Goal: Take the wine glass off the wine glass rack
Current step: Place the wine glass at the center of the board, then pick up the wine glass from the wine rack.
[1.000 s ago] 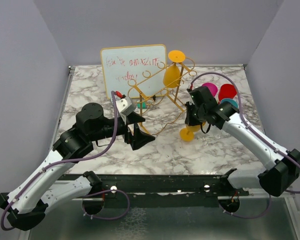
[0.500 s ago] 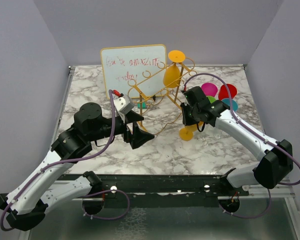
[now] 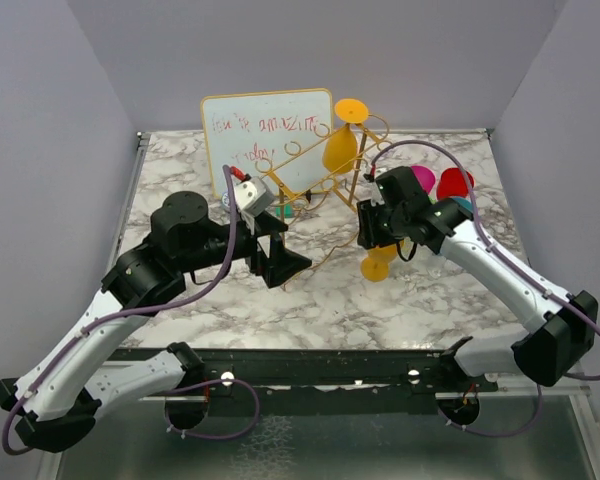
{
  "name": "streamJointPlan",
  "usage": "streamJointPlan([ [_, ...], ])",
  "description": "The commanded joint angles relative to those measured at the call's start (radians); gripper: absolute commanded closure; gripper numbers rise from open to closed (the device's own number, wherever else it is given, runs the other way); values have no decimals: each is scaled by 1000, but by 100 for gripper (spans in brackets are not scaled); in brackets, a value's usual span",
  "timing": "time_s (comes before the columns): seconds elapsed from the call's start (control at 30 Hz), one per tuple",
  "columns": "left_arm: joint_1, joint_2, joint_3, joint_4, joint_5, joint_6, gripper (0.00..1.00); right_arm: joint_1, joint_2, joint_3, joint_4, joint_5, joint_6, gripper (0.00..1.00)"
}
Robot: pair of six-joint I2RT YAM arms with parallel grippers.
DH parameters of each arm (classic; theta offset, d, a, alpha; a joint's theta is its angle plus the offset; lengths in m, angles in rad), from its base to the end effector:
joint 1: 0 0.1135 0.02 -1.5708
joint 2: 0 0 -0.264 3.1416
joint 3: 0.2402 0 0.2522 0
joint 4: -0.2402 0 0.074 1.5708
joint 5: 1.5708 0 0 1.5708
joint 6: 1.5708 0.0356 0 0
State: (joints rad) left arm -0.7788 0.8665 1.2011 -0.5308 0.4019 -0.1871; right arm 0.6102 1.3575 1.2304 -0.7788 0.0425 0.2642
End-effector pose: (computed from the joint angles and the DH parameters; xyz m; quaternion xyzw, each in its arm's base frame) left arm 0.1080 -0.1261 0.4310 0.3420 0.6876 -0.4253 0.4789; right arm 0.2322 0.1605 0.3138 -0.1558 0.9321 0.1200 0.3041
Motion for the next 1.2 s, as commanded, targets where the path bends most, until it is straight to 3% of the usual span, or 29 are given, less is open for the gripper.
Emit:
streamJointPlan([
  [0.0,1,68,157,-62,-38,67,1,9,-93,59,-39,-63,21,53],
  [0.3,9,282,437,-130,-76,129,1,8,-301,-18,16,-110,142,47],
  [0.47,77,399,582,-160,-48,123,1,9,-372,-49,12,-147,193,46],
  [0.63,229,560,737,-158,40,69,3,8,-455,-89,29,-152,248,46],
  [0.73,278,678,861,-157,96,50,16,8,-488,-100,29,-146,266,46],
  [1.17,369,1090,1156,56,241,-201,12,8,-514,-109,-12,-168,296,46],
])
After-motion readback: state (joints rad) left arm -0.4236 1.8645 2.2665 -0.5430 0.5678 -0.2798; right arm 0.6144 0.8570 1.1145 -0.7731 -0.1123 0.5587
